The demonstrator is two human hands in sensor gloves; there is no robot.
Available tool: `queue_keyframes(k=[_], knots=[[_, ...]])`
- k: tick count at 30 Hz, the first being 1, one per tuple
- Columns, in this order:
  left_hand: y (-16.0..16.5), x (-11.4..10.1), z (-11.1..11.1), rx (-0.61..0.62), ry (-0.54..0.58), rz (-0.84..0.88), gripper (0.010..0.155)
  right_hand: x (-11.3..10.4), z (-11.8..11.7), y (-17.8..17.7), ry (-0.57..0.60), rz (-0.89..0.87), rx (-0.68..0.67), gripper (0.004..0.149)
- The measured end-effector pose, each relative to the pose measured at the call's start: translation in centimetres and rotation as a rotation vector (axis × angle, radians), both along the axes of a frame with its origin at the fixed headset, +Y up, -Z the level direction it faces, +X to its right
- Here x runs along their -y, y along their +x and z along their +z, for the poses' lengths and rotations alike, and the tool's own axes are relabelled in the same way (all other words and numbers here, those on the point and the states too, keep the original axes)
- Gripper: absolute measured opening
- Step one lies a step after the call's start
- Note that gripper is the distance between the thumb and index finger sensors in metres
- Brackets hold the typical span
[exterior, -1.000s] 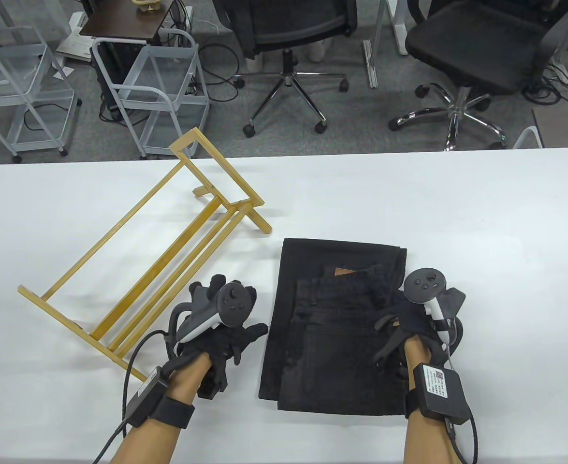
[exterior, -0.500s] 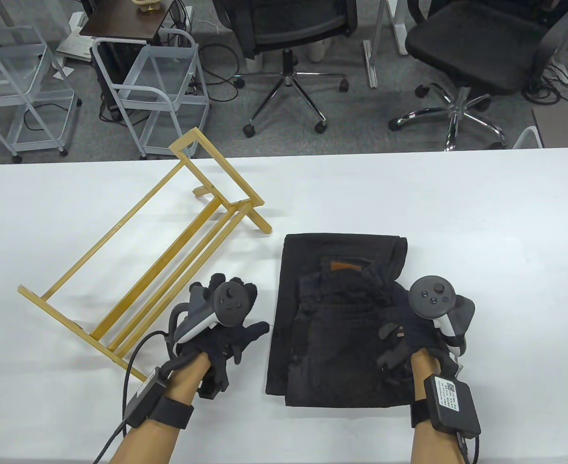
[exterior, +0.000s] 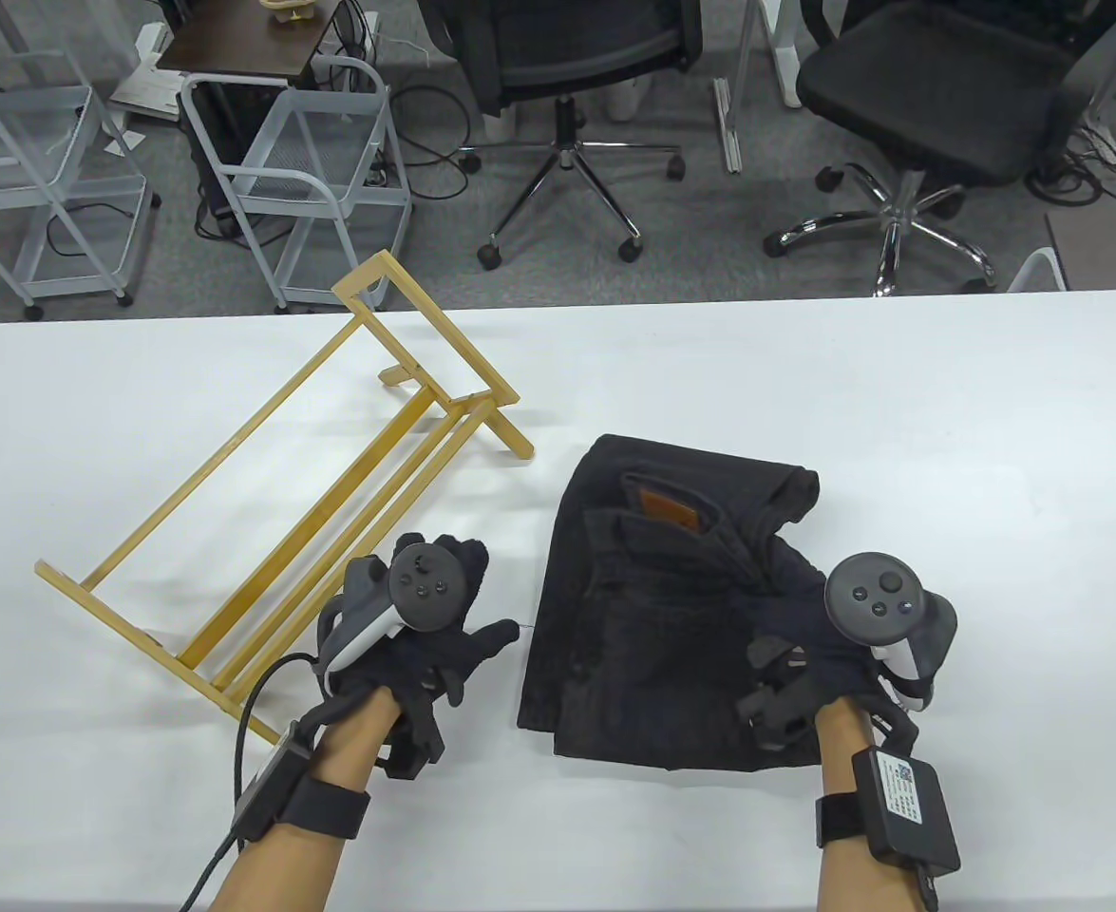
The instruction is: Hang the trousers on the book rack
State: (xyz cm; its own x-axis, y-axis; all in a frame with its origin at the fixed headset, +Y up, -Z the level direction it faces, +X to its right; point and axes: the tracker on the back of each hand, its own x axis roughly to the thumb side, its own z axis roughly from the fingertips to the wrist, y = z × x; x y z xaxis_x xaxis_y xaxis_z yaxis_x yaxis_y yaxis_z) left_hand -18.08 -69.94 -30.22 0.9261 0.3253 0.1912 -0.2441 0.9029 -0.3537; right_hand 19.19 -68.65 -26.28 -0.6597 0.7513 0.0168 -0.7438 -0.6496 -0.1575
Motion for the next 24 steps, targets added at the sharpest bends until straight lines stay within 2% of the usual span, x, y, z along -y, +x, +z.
queue_keyframes(k=[15,24], knots=[[-1.1,-0.4,-0.3,-0.022,-0.019,0.114,0.103,-2.7,0.8,-1.6,0.192,-0.048,-0.134,0.06],[-2.6,-0.7,-0.8,-0.043,-0.064,0.337,0.111,-4.1,1.4,-2.4,0.271,-0.082,-0.2,0.06]])
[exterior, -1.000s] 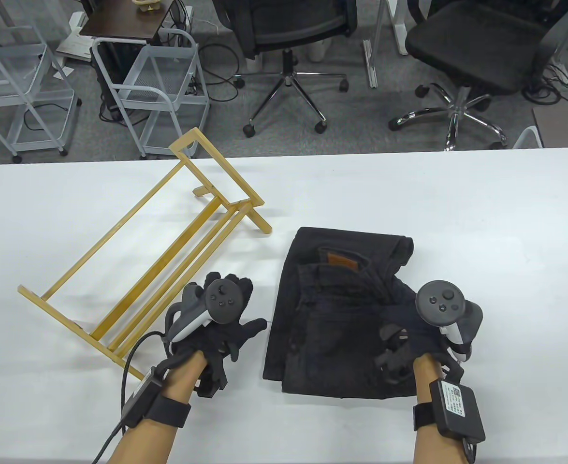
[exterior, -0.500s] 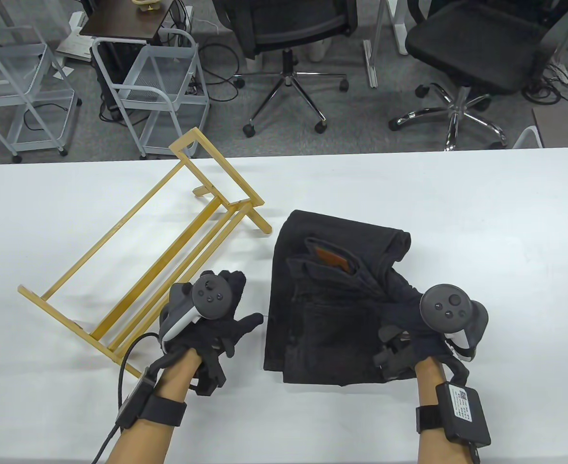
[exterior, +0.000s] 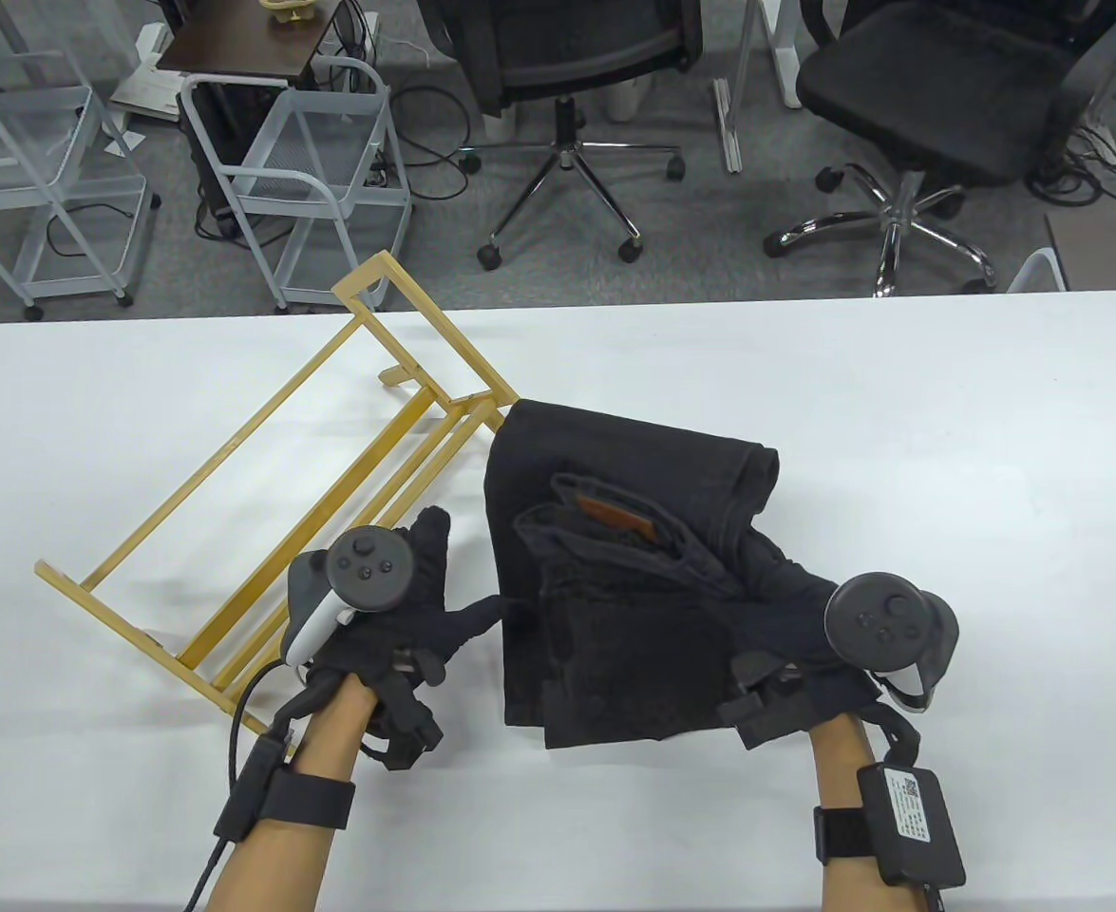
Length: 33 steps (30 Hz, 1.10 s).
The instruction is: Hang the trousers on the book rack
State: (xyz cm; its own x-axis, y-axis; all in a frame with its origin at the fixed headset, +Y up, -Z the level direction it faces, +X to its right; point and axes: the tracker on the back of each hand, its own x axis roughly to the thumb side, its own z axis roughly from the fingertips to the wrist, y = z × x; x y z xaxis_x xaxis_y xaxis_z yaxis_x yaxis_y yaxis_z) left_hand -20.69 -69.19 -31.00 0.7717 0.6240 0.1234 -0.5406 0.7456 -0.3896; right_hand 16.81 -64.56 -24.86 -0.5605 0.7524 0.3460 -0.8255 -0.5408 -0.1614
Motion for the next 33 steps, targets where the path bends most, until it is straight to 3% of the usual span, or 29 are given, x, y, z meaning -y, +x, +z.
queue_keyframes(k=[13,20,25,30,33], knots=[[-0.8,-1.0,0.0,0.016,0.017,0.178,0.117,-2.1,1.0,-1.0,0.098,-0.029,-0.098,0.06],[-1.2,-1.5,-0.1,0.083,-0.013,0.29,0.126,-2.9,1.3,-1.3,0.119,-0.089,-0.175,0.06],[-1.5,-2.1,-0.2,0.203,-0.065,0.437,0.127,-3.8,1.7,-1.4,0.139,-0.111,-0.227,0.06],[-1.2,-3.5,0.1,0.287,-0.047,0.648,0.12,-4.2,1.6,-1.0,0.138,-0.186,-0.292,0.062],[-0.8,-4.6,0.7,0.308,0.036,0.711,0.114,-4.3,1.5,-0.9,0.12,-0.228,-0.329,0.062]])
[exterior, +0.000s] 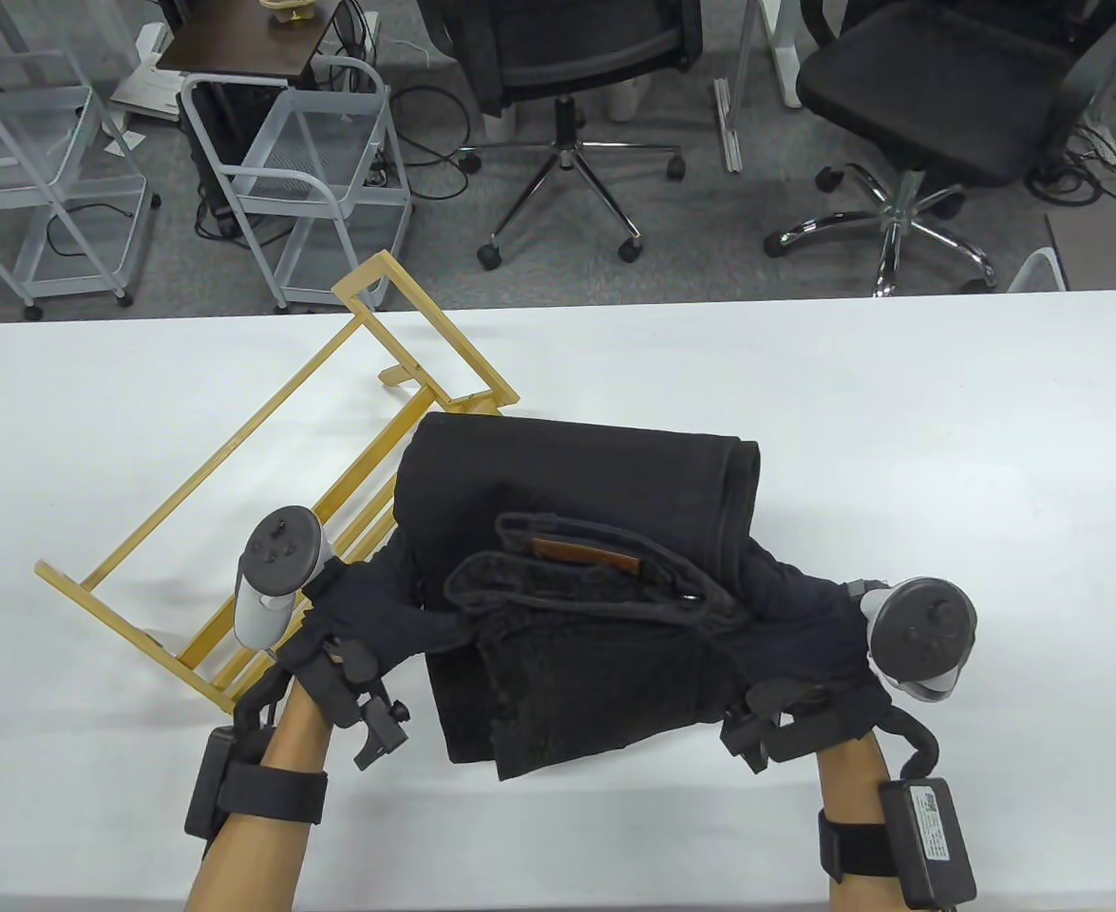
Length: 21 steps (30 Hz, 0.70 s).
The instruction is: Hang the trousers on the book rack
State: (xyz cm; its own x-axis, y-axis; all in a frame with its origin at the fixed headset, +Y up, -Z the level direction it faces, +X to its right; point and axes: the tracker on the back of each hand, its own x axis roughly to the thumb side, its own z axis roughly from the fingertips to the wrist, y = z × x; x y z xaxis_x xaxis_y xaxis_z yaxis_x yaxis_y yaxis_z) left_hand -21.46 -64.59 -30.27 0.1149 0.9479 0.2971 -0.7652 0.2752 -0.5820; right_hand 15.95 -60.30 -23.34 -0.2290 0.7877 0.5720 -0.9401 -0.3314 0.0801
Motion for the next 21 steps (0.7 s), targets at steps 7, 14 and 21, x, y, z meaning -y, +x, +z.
queue_keyframes(k=[7,14,21], knots=[[0.5,-2.3,1.5,-0.091,0.157,0.149,0.099,0.3,-0.3,0.3,-0.028,-0.077,-0.054,0.062],[1.1,-2.8,1.9,-0.098,0.142,0.217,0.12,1.1,-0.8,-0.2,-0.076,-0.088,-0.105,0.062],[1.2,-3.4,2.7,-0.252,0.212,0.13,0.12,1.4,-0.9,-0.5,-0.089,-0.099,-0.106,0.063]])
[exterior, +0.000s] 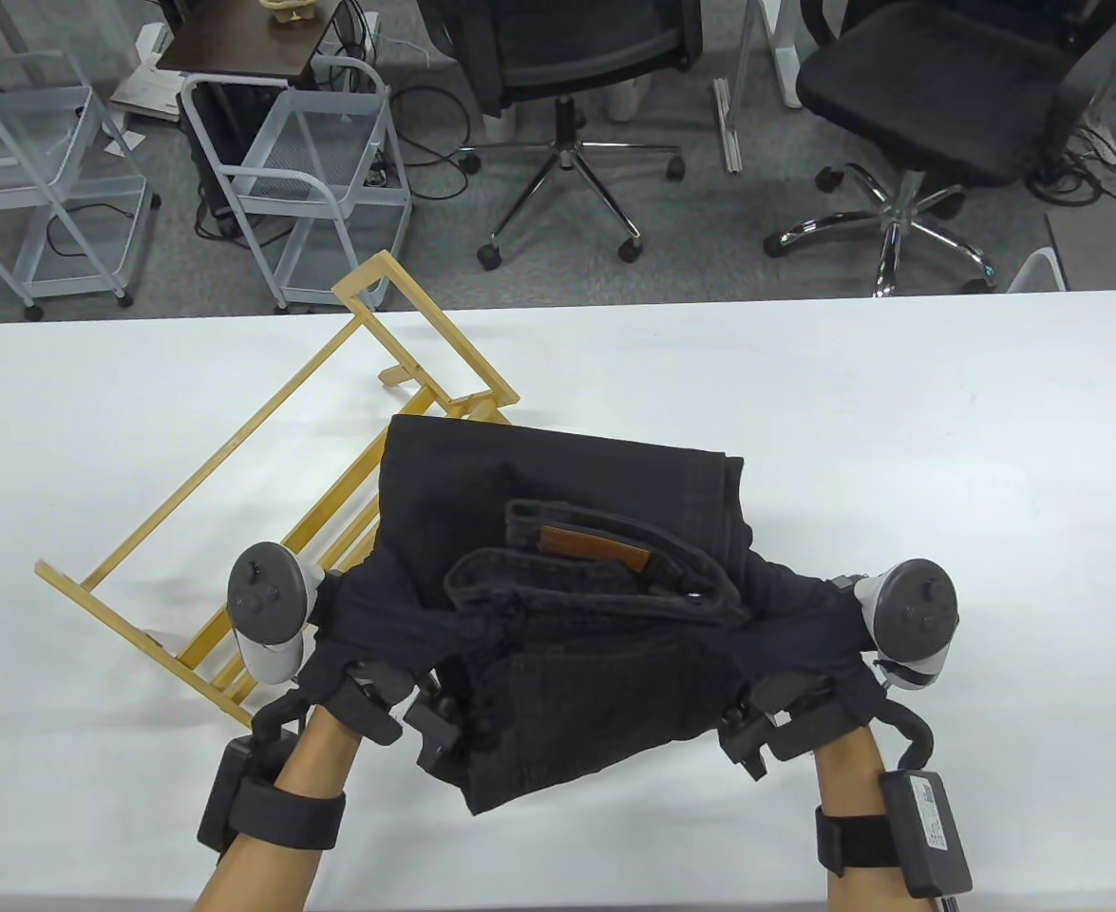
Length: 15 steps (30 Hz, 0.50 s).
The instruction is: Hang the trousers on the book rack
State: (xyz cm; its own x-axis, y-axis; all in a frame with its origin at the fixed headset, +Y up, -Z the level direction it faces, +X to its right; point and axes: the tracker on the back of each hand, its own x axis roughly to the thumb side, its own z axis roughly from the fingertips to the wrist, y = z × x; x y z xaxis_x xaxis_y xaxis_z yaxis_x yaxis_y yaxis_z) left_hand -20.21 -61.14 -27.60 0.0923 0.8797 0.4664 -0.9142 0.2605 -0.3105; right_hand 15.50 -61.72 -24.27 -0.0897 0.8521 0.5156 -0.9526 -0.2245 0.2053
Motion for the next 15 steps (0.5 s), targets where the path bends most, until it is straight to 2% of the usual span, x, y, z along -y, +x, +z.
queue_keyframes(k=[10,13,15], knots=[[-0.5,-1.5,1.1,-0.092,0.094,-0.045,0.091,1.3,-0.5,-0.9,-0.054,0.003,-0.002,0.068],[-0.4,-2.4,1.7,-0.143,0.169,-0.081,0.084,2.3,-0.9,-1.2,-0.116,-0.023,-0.016,0.074],[-0.4,-3.2,2.1,-0.151,0.223,-0.11,0.082,2.9,-1.2,-1.3,-0.149,0.009,-0.029,0.084]])
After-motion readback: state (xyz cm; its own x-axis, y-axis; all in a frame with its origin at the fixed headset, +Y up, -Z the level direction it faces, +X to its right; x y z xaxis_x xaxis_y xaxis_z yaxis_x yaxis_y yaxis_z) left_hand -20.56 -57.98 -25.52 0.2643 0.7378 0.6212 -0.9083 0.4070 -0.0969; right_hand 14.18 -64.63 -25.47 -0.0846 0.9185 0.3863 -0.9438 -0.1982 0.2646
